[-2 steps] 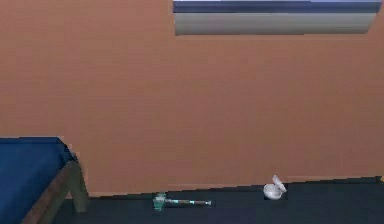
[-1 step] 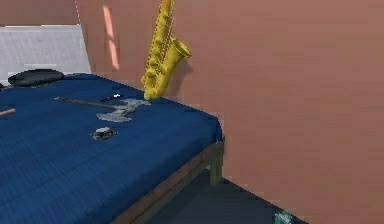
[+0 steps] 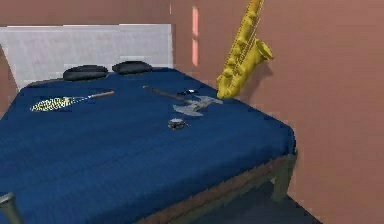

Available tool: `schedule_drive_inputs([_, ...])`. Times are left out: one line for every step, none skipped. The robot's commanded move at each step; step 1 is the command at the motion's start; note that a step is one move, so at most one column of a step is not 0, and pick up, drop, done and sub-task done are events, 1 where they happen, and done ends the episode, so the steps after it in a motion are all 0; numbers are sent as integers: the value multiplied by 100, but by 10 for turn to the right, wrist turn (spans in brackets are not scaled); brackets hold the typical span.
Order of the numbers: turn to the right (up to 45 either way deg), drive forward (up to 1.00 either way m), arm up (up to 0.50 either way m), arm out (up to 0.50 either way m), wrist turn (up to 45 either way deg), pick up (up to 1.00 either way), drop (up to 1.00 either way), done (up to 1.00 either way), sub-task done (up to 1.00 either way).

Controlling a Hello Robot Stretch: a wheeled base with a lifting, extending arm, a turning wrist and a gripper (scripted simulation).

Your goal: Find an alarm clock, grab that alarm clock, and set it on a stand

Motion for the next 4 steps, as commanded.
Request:
schedule_drive_inputs([0, 45, 0, 0, 0, 0, 0, 0, 0])
schedule_drive_inputs([-450, 0, 0, 0, 0, 0, 0, 0, 0])
schedule_drive_inputs([-450, 0, 0, 0, 0, 0, 0, 0, 0])
schedule_drive_inputs([-120, 0, 0, 0, 0, 0, 0, 0, 0])
